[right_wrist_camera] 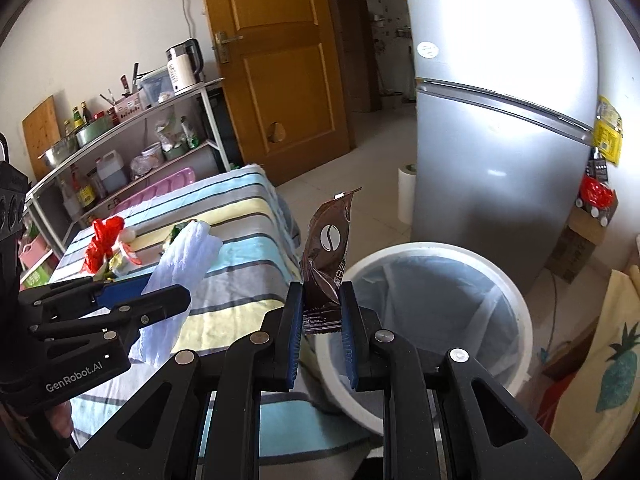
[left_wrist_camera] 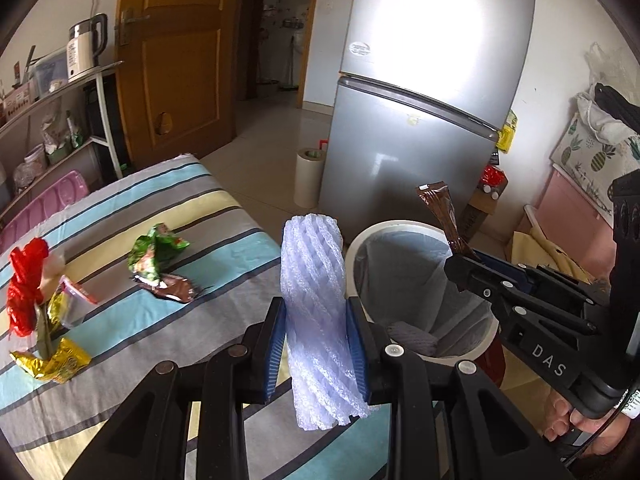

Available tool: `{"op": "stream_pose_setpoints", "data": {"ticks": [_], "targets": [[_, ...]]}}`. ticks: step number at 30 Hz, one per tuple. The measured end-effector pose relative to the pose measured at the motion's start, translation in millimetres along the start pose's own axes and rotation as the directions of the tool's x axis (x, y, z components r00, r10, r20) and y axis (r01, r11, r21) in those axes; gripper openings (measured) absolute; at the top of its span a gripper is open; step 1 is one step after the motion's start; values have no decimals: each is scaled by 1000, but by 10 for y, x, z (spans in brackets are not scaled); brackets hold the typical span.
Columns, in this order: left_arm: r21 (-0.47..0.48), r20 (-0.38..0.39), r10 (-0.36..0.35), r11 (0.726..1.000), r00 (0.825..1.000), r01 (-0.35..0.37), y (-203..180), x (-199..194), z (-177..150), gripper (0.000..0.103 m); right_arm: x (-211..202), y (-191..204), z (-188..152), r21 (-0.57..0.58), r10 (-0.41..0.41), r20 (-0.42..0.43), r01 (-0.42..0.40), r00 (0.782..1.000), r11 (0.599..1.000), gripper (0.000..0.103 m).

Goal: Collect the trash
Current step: 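Carry both items over the white bin and open both tools to drop them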

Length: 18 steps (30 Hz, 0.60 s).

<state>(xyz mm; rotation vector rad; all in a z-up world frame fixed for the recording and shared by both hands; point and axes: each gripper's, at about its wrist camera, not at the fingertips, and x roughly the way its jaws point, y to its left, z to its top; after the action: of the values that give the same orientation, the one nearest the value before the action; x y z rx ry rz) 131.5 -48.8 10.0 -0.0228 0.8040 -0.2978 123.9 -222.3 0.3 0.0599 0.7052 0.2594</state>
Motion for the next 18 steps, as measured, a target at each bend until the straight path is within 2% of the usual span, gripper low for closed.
{"op": "stream_pose_setpoints", "data": {"ticks": [11, 18], "targets": [[94, -77, -69, 993, 995, 76, -612, 534, 134, 30, 79, -677, -159, 100, -96, -61, 102, 993, 990, 19], [124, -126, -71, 988, 989, 87, -796, 809, 125, 30, 294, -922, -294, 134, -123, -133, 141, 983, 981, 19]]}}
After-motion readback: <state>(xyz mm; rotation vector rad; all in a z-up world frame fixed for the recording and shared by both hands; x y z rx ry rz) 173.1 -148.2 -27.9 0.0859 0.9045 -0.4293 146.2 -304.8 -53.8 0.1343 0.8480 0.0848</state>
